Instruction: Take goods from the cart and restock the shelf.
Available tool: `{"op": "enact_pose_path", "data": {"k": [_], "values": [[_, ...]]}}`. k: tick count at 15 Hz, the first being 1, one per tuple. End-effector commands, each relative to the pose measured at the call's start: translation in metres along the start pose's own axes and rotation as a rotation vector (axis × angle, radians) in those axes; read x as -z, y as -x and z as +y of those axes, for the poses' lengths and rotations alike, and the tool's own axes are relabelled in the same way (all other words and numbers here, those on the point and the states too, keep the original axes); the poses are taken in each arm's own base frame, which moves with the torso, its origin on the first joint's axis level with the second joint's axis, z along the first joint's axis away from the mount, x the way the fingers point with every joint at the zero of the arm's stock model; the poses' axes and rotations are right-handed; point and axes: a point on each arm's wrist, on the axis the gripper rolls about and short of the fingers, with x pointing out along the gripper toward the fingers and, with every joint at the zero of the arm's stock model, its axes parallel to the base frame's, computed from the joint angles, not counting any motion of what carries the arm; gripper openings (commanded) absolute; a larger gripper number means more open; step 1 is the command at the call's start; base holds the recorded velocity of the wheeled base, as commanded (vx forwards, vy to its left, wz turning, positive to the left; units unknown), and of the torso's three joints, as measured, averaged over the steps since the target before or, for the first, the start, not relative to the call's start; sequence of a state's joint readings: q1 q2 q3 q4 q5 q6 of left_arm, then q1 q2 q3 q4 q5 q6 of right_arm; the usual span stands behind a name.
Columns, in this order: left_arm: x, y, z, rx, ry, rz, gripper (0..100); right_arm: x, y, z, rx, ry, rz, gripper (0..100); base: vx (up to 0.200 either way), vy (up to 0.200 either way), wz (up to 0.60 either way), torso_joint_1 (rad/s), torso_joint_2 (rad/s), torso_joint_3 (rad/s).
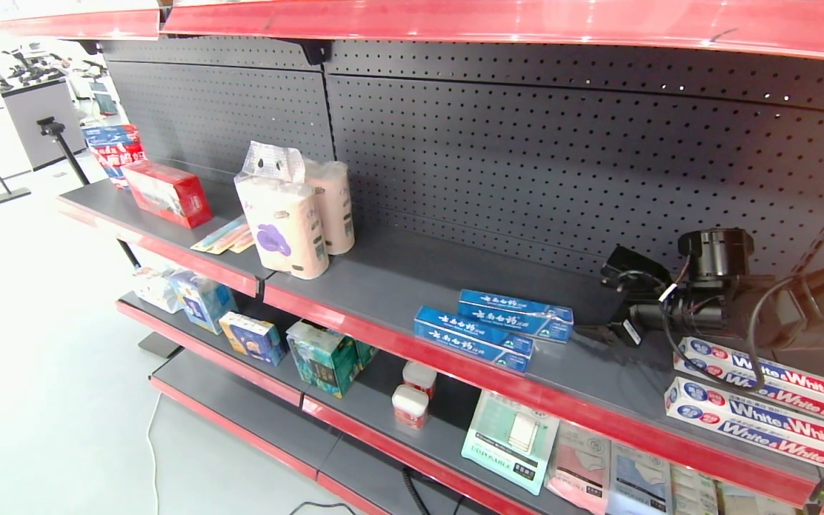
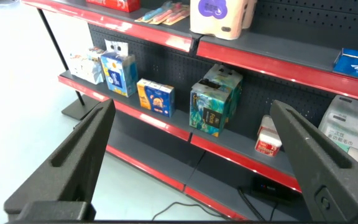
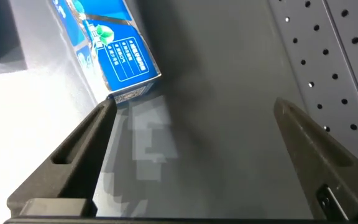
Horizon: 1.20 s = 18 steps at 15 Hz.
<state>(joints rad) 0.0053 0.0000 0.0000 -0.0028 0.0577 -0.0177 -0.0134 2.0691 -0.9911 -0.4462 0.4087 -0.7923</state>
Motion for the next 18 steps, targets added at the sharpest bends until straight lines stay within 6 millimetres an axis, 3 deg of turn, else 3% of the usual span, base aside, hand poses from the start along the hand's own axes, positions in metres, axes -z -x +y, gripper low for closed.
{"op": "enact_pose_path", "data": {"k": [1, 15, 18], "values": [[0.0, 0.0, 0.0, -0.001, 0.001, 0.0, 100, -0.001, -0.001, 0.001, -0.005, 0.004, -0.003, 100, 0.0, 0.0, 0.0, 0.0, 0.0, 0.0], [0.0, 0.0, 0.0, -0.001, 0.001, 0.0, 100, 0.002, 0.004, 0.009, -0.025, -0.004, 0.01, 100, 0.0, 0.0, 0.0, 0.0, 0.0, 0.0], [0.0, 0.0, 0.0, -0.001, 0.001, 0.0, 100, -0.006, 0.003, 0.014, -0.038, 0.002, -0.006, 100, 0.0, 0.0, 0.0, 0.0, 0.0, 0.0]]}}
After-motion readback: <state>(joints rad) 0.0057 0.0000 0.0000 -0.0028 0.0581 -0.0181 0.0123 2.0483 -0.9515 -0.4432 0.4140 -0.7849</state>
